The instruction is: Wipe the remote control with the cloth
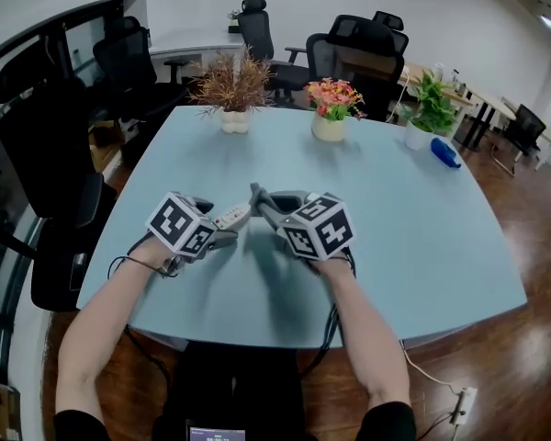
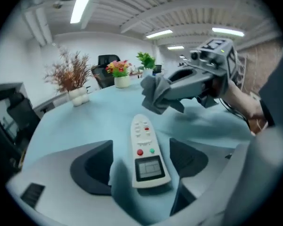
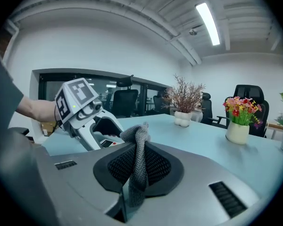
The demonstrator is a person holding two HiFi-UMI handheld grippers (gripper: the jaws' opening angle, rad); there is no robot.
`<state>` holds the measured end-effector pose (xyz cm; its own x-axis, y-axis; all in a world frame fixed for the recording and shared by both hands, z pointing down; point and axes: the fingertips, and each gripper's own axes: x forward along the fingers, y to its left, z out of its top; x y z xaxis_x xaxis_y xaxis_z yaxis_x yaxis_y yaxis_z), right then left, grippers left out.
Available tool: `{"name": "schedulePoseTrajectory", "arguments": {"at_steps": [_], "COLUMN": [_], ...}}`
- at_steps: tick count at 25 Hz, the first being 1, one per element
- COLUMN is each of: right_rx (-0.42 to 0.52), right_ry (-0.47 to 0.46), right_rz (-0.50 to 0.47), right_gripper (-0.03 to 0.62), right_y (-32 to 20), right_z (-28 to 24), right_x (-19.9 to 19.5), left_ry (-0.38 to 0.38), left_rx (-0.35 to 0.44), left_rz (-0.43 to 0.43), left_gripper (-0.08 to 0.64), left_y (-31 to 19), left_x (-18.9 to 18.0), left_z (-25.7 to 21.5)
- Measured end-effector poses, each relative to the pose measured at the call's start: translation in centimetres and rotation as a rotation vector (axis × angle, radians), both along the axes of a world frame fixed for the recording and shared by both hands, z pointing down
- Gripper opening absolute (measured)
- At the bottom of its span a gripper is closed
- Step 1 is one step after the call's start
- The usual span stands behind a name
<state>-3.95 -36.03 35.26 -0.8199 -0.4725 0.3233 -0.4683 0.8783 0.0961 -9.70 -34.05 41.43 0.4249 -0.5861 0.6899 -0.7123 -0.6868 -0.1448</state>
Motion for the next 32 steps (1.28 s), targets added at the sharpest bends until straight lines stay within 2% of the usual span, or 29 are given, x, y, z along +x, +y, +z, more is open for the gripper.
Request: {"name": "schedulePoseTrajectory", "arguments": {"at_steps": [2, 3, 4, 5, 6, 8, 10, 12, 14, 16, 18, 20, 23, 24, 26, 28, 30, 32], "right_rx": [0.006, 0.009, 0.012, 0.014, 0.017, 0.036, 0.076, 0.129, 0.179, 0.221, 0.249, 0.269, 0.278, 0.288, 0.326, 0.376, 0.422, 0.411], "right_ry": [-0.017, -0.027, -0.037, -0.050, -0.065, -0.102, -0.152, -0.176, -0.127, -0.054, -0.023, -0.011, -0.036, -0.060, -0.093, -0.056, 0.010, 0.016], "right_rz": [0.001, 0.003, 0.005, 0.006, 0.007, 0.008, -0.005, -0.047, -0.092, -0.104, -0.055, 0.056, 0.196, 0.192, 0.088, -0.020, 0.004, 0.131], "right_gripper": [0.028, 0.028, 0.027, 0.028, 0.028, 0.028, 0.028, 0.028, 0.028, 0.026, 0.026, 0.026, 0.026, 0.026, 0.026, 0.026, 0.026, 0.026], "right_y": [0.0, -0.1, -0.2, -0.3, -0.3, -0.1, 0.5, 1.5, 2.3, 2.4, 1.4, -0.7, -3.0, -2.8, -0.7, 1.6, 1.6, -0.8], "right_z": [-0.4, -0.6, -0.7, -0.9, -1.2, -2.0, -3.2, -4.0, -3.3, -2.1, -2.0, -2.5, -3.5, -4.0, -5.0, -4.9, -4.5, -4.7], "right_x": [0.0, 0.2, 0.3, 0.2, 0.1, -0.4, -1.2, -2.6, -4.4, -5.4, -4.9, -3.0, -0.4, -0.3, -1.9, -4.1, -4.2, -1.5], "left_ry": [0.069, 0.078, 0.071, 0.053, 0.027, -0.041, -0.098, -0.124, -0.145, -0.180, -0.189, -0.180, -0.218, -0.237, -0.267, -0.283, -0.283, -0.255], "left_rx": [-0.041, -0.042, -0.031, -0.012, 0.015, 0.111, 0.257, 0.399, 0.510, 0.581, 0.583, 0.574, 0.608, 0.623, 0.654, 0.689, 0.719, 0.734], "left_rz": [0.010, 0.037, 0.065, 0.087, 0.098, 0.088, 0.061, 0.040, 0.040, 0.053, 0.071, 0.083, 0.092, 0.093, 0.096, 0.101, 0.099, 0.096], "left_gripper": [0.352, 0.318, 0.270, 0.186, 0.181, 0.179, 0.179, 0.179, 0.179, 0.176, 0.176, 0.176, 0.176, 0.176, 0.176, 0.176, 0.176, 0.176], "left_y": [0.1, 0.3, 0.3, 0.3, 0.2, -0.3, -1.0, -1.7, -2.0, -2.0, -1.8, -1.8, -1.5, -1.4, -1.3, -0.9, -0.3, 0.1], "left_x": [0.3, 0.6, 0.9, 1.2, 1.4, 1.2, 1.3, 1.9, 2.6, 3.1, 3.1, 3.0, 2.8, 2.7, 2.9, 3.2, 3.4, 3.4], "left_z": [0.4, 0.4, 0.3, 0.2, 0.0, -0.7, -1.9, -3.0, -4.1, -4.9, -4.7, -4.6, -4.5, -4.5, -4.6, -5.1, -5.9, -6.5]}}
